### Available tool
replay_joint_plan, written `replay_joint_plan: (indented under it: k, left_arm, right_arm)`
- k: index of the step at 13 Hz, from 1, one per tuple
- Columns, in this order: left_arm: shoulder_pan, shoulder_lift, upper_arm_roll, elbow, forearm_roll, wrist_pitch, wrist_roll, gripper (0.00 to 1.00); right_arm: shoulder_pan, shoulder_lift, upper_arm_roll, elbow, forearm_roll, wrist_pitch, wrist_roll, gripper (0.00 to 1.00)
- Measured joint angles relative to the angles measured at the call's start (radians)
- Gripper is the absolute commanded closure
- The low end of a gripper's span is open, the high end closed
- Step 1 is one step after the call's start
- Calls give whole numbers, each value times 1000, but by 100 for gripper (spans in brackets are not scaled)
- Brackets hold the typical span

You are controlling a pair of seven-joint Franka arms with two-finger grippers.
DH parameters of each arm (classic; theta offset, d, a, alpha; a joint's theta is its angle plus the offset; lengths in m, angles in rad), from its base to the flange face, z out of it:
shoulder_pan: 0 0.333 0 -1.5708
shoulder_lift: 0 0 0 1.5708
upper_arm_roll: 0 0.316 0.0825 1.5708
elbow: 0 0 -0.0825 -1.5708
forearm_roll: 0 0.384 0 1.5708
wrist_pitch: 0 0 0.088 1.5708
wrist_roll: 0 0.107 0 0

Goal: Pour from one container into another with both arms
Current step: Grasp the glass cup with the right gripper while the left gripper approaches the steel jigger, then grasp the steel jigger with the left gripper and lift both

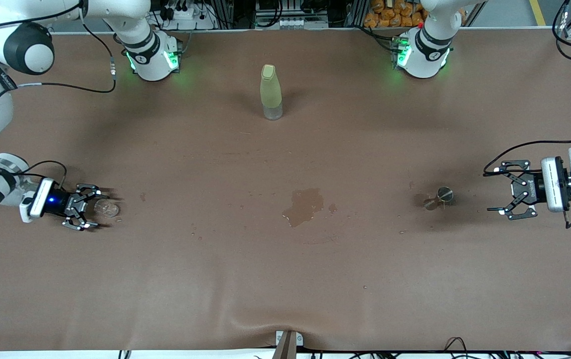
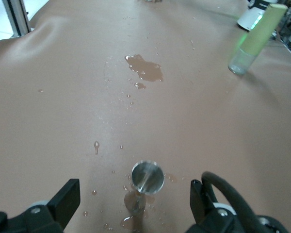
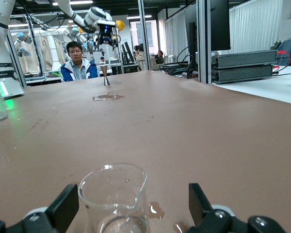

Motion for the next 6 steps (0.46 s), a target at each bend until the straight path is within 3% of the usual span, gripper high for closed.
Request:
replay_joint_plan:
  k: [2,6]
  left_arm:
    - [31,64,0,0,-25,-22,128,0]
    - [41,172,-2,1,-77,-61,267,0]
  right_arm:
    - [0,13,0,2,2,0,-8,1]
    - [0,21,0,5,4,-1,-9,28]
